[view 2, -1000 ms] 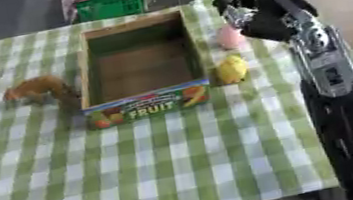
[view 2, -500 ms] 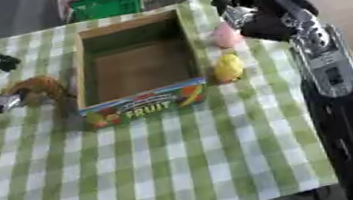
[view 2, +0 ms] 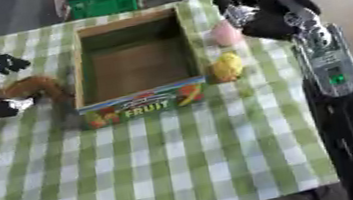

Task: Pick up objects on the table and place them in the box.

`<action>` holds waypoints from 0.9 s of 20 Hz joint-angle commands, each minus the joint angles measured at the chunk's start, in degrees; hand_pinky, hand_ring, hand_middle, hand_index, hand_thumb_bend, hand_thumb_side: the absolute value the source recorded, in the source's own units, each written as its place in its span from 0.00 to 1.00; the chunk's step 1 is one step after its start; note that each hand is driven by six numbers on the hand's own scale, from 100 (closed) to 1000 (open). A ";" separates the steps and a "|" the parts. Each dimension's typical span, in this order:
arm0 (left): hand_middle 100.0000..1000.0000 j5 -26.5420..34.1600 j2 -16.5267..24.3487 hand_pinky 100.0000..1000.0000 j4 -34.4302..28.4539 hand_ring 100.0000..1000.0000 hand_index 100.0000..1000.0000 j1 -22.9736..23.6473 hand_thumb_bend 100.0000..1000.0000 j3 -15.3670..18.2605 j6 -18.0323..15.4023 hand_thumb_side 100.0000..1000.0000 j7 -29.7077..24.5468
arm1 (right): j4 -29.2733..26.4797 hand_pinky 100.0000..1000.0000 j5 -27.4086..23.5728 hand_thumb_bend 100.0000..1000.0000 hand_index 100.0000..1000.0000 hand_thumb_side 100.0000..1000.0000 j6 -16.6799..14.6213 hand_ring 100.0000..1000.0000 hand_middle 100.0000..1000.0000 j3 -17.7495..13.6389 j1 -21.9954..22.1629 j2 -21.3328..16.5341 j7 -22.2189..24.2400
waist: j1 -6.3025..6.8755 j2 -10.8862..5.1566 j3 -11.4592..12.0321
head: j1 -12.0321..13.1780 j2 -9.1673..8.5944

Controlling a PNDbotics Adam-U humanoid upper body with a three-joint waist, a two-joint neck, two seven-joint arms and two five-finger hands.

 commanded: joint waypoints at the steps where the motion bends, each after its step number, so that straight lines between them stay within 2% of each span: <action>1: 0.69 -1.73 0.51 0.72 0.12 0.73 0.82 -1.17 0.27 0.03 -0.22 0.35 1.05 | -0.36 0.62 0.25 0.00 0.79 0.35 -0.27 0.68 0.70 0.10 -1.42 -0.29 0.25 | -0.01 -0.70 -0.01 | 0.28 -0.58; 10: 0.67 -5.04 -0.22 0.71 1.10 0.71 0.81 -0.88 0.18 -0.16 0.02 0.21 1.19 | -0.30 0.62 0.29 0.00 0.79 0.35 -0.26 0.68 0.70 0.07 -1.29 -0.42 0.38 | 0.18 -0.49 0.06 | 0.12 -0.62; 12: 0.66 -5.48 -0.17 0.71 1.26 0.70 0.81 -0.84 0.16 -0.26 -0.07 0.19 0.22 | -0.33 0.62 0.28 0.00 0.79 0.35 -0.24 0.68 0.71 0.05 -1.27 -0.43 0.39 | 0.22 -0.48 0.02 | 0.08 -0.61; 15: 0.62 -6.67 -0.06 0.70 1.68 0.67 0.80 -0.75 0.11 -0.40 -0.30 0.10 -2.90 | -0.33 0.62 0.32 0.00 0.79 0.36 -0.20 0.68 0.71 0.01 -1.19 -0.51 0.42 | 0.31 -0.47 -0.01 | 0.04 -0.57; 18: 0.59 -7.46 0.02 0.68 1.64 0.63 0.79 -0.69 0.05 -0.15 -0.25 0.08 -4.75 | -0.34 0.62 0.32 0.00 0.79 0.36 -0.16 0.68 0.71 -0.03 -1.14 -0.55 0.41 | 0.35 -0.47 0.03 | -0.05 -0.51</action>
